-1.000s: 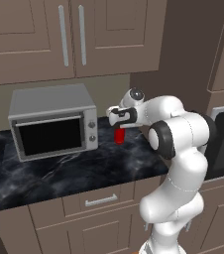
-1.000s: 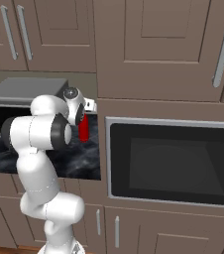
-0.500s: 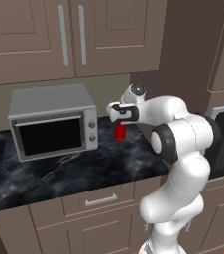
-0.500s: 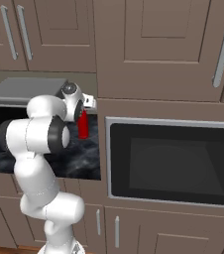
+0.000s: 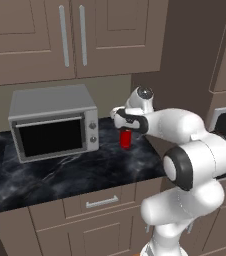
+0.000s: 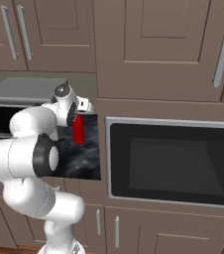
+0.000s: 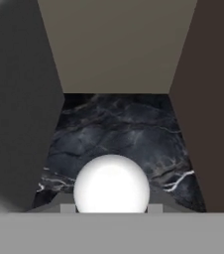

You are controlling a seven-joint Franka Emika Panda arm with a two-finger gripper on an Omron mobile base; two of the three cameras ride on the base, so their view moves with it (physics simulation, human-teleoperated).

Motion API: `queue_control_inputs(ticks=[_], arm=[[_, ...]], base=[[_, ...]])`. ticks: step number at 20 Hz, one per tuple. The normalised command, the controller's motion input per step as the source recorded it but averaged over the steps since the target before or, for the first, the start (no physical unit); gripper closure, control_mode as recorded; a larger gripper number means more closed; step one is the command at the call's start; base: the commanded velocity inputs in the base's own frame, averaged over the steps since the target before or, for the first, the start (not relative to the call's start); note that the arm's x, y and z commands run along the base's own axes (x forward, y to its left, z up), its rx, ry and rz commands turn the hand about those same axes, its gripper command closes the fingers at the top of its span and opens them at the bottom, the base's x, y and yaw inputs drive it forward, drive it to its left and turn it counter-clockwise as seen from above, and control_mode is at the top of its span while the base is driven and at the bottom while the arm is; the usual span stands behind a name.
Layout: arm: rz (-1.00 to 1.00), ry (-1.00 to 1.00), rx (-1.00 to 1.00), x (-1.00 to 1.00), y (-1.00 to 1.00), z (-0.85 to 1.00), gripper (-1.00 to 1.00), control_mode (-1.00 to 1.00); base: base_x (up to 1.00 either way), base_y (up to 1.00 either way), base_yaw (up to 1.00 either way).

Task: Move the drinks to the dining counter.

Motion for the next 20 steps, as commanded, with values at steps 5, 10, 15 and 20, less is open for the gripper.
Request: queue_control_inputs(ticks=[5,10,15,20], arm=[[0.00,0.00,0.00,-0.58,0.00,0.27,1.00,-1.00],[0.00,-0.02,0.00,-0.44,0.00,0.47,1.00,-1.00],[0.00,-0.01,0.00,-0.43,0.00,0.41,1.00,-1.00],[0.00,0.00,0.00,-0.35,0.00,0.39,1.00,-1.00]], base=[[0.00,0.00,0.00],[0.00,0.00,0.00],[0.00,0.00,0.00],[0.00,0.00,0.00]])
